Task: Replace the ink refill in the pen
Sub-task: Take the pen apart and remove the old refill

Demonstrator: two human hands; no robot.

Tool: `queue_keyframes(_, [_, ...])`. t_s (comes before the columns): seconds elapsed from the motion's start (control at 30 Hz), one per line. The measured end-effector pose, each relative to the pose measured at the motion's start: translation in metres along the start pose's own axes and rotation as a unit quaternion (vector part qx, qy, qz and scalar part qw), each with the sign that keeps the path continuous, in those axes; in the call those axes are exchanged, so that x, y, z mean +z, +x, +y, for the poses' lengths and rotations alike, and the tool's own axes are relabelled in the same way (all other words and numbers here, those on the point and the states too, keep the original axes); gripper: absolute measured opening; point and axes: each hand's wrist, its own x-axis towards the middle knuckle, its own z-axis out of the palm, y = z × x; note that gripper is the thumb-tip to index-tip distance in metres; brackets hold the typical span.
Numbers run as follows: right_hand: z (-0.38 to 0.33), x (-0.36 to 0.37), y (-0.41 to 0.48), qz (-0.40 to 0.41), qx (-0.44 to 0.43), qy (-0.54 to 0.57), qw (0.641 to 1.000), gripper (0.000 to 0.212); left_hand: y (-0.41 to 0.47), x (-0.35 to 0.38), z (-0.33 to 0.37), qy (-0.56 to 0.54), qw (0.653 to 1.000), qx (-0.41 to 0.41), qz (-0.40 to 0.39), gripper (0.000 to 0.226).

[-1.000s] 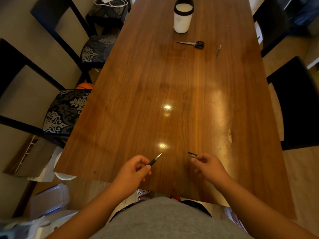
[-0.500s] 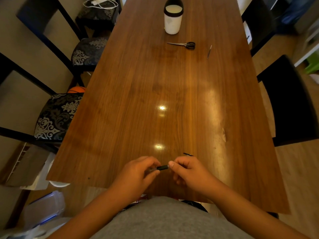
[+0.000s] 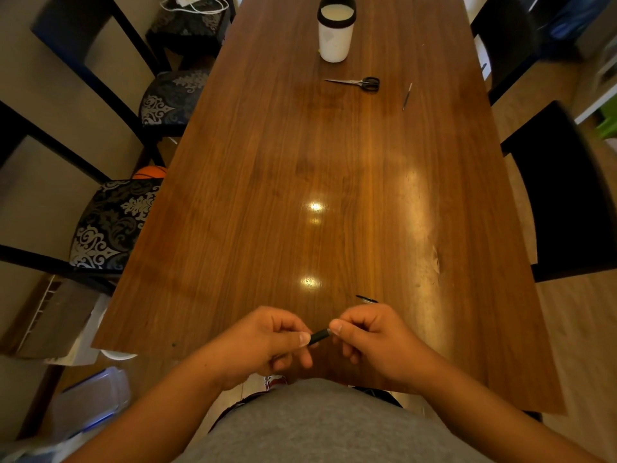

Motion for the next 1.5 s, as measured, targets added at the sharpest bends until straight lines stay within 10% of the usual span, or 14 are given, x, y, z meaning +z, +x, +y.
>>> queue_keyframes(0.17, [-0.005,-0.003,0.0,-0.014,-0.033,-0.017,0.999,0.014,-0.001,-0.004,0.0,-0.03,0.999,0.004,-0.023,0.009])
queue_keyframes(0.4, [-0.006,-0.008,0.008,0.016,0.017,-0.033,0.999,0.019,0.011,-0.002,-0.006,0.157,0.971,0.098,0.149,0.015])
queue_keyframes(1.5, [0.0,0.005,0.009,0.023,-0.004,-0.048,0.999,0.019,0.003,-0.001,-0.024,0.221,0.948,0.139,0.182,0.01])
